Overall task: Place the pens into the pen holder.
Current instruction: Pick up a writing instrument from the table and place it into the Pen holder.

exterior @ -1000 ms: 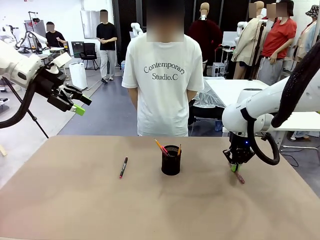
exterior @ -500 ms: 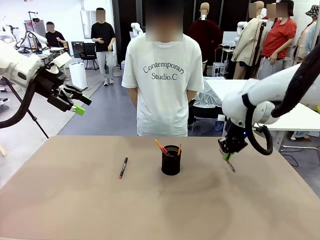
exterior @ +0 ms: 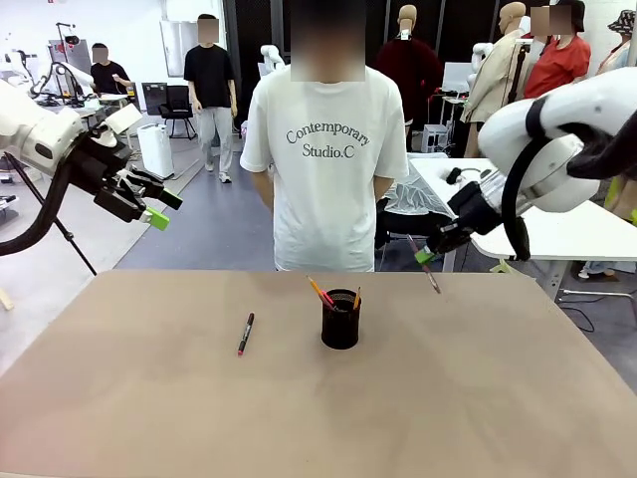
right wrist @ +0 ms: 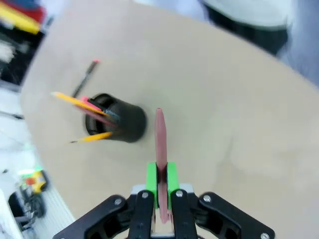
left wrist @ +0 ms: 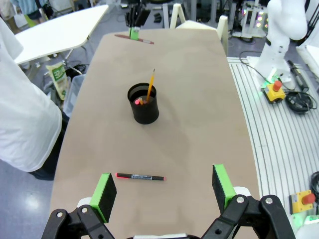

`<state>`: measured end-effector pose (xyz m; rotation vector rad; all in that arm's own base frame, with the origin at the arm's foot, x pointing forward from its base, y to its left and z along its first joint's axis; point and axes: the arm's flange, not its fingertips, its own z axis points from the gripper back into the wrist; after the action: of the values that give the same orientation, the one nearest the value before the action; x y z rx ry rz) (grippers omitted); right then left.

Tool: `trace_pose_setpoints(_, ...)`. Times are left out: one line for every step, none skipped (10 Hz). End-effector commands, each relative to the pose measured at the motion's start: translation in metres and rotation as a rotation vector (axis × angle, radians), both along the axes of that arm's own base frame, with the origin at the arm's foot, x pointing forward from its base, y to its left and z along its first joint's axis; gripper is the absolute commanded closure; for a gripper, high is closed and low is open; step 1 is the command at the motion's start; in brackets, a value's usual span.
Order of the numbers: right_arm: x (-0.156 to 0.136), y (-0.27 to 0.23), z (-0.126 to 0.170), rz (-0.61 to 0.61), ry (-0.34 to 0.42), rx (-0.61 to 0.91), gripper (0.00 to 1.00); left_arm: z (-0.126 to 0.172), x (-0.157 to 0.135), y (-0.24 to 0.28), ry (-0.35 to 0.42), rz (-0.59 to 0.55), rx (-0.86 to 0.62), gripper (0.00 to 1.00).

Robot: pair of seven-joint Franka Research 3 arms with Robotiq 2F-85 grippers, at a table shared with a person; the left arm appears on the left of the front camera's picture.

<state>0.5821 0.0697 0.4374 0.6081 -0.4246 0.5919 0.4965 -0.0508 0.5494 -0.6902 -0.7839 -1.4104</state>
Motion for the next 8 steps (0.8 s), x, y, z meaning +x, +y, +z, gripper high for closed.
trace_pose_setpoints(-0.019, -0.016, 0.001, 0.236, -0.164, 0.189, 1.00, 0.001, -0.002, 0.002, 0.006, -0.004, -0.003, 0.00)
trace_pose_setpoints(-0.024, -0.018, 0.008, 0.328, -0.234, 0.232, 1.00, 0.001, -0.002, 0.002, 0.006, -0.004, -0.003, 0.00)
trace_pose_setpoints(-0.029, -0.022, 0.016, 0.393, -0.311, 0.264, 1.00, 0.001, -0.002, 0.002, 0.006, -0.004, -0.003, 0.00)
trace_pose_setpoints(-0.035, -0.025, 0.022, 0.431, -0.425, 0.293, 1.00, 0.001, -0.002, 0.002, 0.006, -0.004, -0.003, 0.00)
trace_pose_setpoints(-0.036, -0.032, 0.029, 0.461, -0.478, 0.307, 1.00, 0.001, -0.002, 0.002, 0.006, -0.004, -0.003, 0.00)
trace_pose_setpoints(-0.037, -0.039, 0.035, 0.461, -0.508, 0.348, 1.00, 0.001, -0.002, 0.002, 0.006, -0.004, -0.003, 0.00)
trace_pose_setpoints(-0.035, -0.046, 0.044, 0.477, -0.531, 0.378, 1.00, 0.001, -0.002, 0.002, 0.006, -0.004, -0.003, 0.00)
trace_pose_setpoints(-0.032, -0.047, 0.050, 0.474, -0.542, 0.402, 1.00, 0.001, -0.002, 0.002, 0.006, -0.004, -0.003, 0.00)
